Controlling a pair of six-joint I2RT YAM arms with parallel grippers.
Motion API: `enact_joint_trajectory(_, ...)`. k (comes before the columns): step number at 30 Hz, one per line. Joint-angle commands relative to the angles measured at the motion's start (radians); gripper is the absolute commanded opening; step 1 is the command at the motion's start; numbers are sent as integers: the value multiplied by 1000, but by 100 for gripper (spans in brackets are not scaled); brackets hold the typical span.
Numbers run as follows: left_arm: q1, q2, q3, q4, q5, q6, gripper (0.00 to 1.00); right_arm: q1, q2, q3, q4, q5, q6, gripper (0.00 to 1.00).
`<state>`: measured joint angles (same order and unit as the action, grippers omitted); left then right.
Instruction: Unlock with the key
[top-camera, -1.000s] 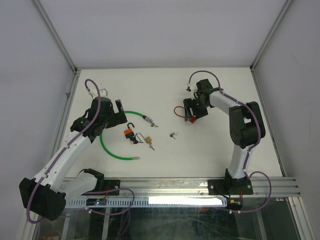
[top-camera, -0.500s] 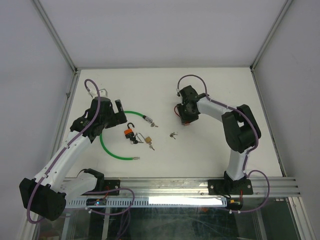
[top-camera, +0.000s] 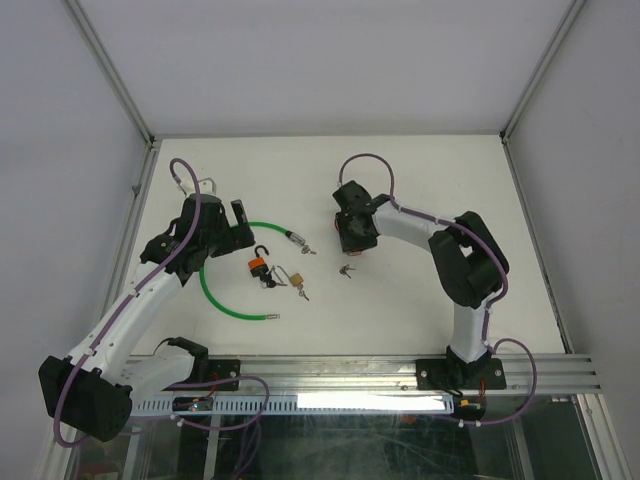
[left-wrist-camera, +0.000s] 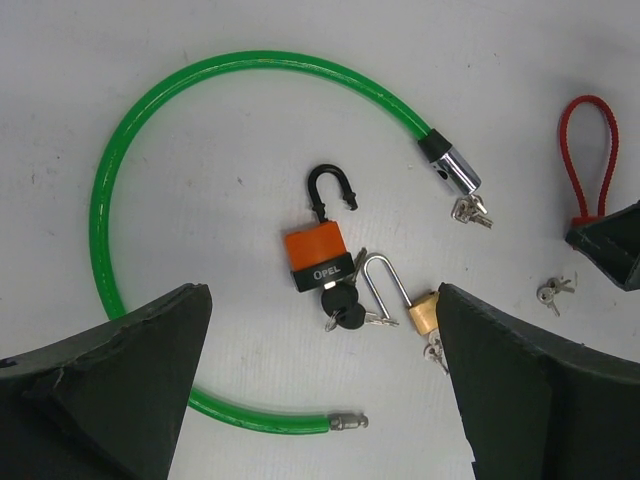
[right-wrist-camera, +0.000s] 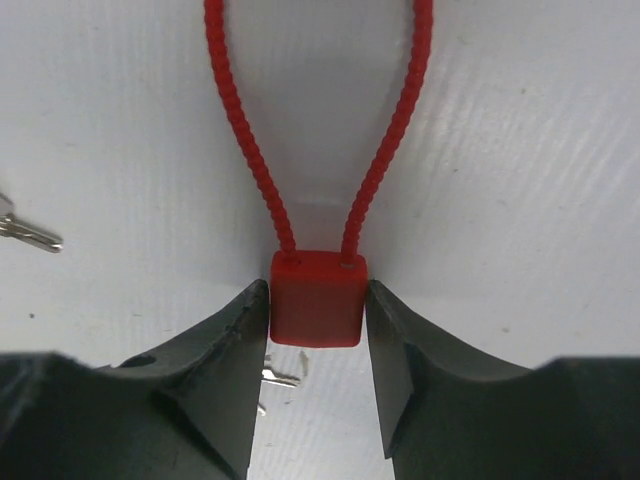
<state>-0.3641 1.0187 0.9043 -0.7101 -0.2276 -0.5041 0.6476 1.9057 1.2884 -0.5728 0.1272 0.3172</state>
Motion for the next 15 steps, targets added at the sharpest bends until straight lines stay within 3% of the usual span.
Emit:
enact_joint_trajectory(1,15,-17,-1,41,26,21,99,32,17,49,26,15,85,49)
enact_joint_trajectory(6,18,-12,-2,45,34,21,99,55,-28,49,33,15,94,62)
enact_joint_trajectory(15,19,29,5,64,192,-17,99,86,-234,-161,165,14,152,64)
